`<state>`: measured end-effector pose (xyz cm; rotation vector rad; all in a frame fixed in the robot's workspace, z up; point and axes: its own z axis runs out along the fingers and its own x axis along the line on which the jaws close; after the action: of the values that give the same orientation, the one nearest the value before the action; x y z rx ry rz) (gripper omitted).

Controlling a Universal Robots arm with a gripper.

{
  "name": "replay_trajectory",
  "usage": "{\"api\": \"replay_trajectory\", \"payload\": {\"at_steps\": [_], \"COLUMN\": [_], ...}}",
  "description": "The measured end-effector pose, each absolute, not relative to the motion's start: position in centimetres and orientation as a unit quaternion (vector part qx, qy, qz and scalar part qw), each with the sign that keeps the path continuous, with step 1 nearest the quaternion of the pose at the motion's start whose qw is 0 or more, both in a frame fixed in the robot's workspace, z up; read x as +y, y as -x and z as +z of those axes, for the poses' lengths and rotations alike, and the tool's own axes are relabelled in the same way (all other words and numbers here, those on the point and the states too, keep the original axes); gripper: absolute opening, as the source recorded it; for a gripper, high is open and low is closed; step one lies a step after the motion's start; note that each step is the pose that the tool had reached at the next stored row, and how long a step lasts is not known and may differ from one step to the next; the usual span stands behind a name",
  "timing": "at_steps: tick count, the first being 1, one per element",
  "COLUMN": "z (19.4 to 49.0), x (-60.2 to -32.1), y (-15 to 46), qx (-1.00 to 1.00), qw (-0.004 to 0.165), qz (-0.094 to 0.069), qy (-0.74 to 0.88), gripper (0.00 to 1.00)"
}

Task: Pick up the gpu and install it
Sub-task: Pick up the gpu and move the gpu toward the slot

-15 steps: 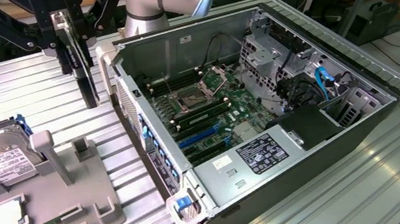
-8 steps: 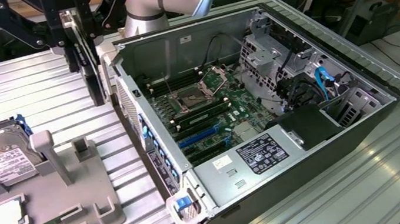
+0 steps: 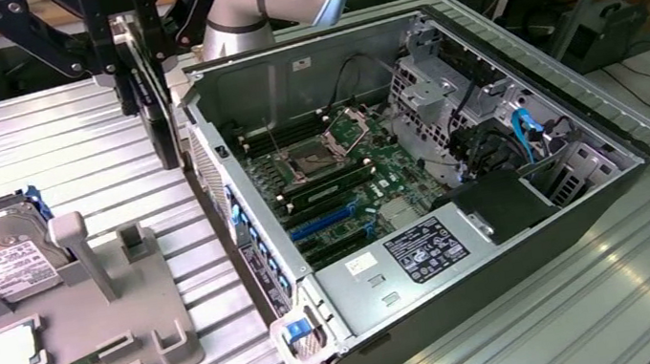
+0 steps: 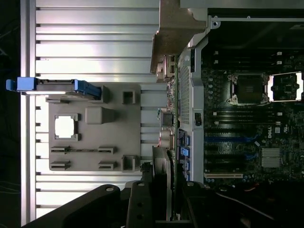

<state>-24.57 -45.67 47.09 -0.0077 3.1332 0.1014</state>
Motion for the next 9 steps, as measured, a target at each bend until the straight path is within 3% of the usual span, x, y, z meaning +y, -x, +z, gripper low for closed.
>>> {"api": "replay_trajectory", "payload": {"at_steps": [9], "z": [47.06], "x": [-45.67], "y": [24.00], "qx": [0.999], "qw": [0.003], "qz": [0.032], "qy": [0.002], "gripper": [0.27]}}
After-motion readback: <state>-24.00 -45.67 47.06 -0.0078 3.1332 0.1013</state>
